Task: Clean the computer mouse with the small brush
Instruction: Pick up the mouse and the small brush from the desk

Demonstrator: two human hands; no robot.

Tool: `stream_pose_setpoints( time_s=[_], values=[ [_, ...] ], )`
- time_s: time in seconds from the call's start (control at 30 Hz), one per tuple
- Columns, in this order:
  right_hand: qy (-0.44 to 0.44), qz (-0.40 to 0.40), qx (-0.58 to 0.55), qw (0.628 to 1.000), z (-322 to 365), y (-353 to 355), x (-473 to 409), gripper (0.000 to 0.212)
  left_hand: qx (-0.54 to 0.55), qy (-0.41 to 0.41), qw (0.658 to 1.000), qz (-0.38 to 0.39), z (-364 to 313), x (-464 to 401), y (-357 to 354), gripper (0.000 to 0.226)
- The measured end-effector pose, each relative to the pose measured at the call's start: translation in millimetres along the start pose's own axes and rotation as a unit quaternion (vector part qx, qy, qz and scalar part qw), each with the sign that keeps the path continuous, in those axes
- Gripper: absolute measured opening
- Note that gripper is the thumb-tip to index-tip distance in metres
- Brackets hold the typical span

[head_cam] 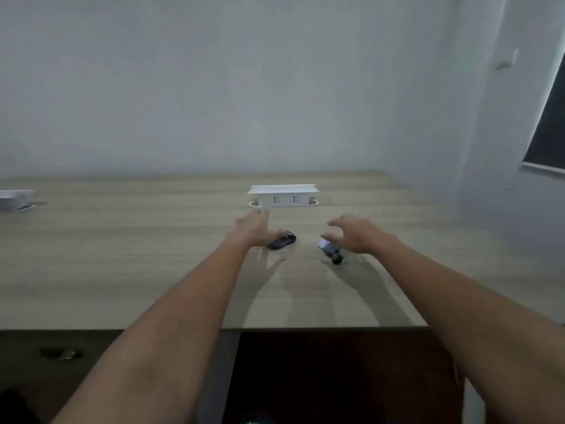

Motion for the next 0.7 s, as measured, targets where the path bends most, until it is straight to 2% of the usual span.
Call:
stream_pose_setpoints(
  time_s=[0.1,0.3,0.53,0.7],
  values=[
    [0.012,-0.012,-0.017,1.0,-0.3,-14.9,13.4,0.056,0.024,0.013,1.0,0.015,6.1,2.2,-18.3,0.078],
    [0.026,-0.06,-0.062,0.996,-6.9,-39.9,28.6,0.022,0.115,0.031,0.993,-0.005,15.1,6.5,-54.1,0.043],
    [0.037,-0.068,-0.12,0.99,-13.2,-51.8,28.9,0.022,0.167,0.05,0.984,-0.042,18.6,-7.8,-68.5,0.038],
    [0.041,-0.1,-0.106,0.988,-23.5,-63.9,17.0,0.024,0.193,0.061,0.978,-0.059,18.4,-17.7,-74.3,0.034]
  ],
)
Point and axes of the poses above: each hand's wrist, its own x-axis away from the middle knuckle, its own y-axis out of the back of the hand, z = x × y, the point moved 2 cm from there along -x, towards the middle knuckle, and after that the axes turned 4 degrees about -z, right-handed, at the moved point
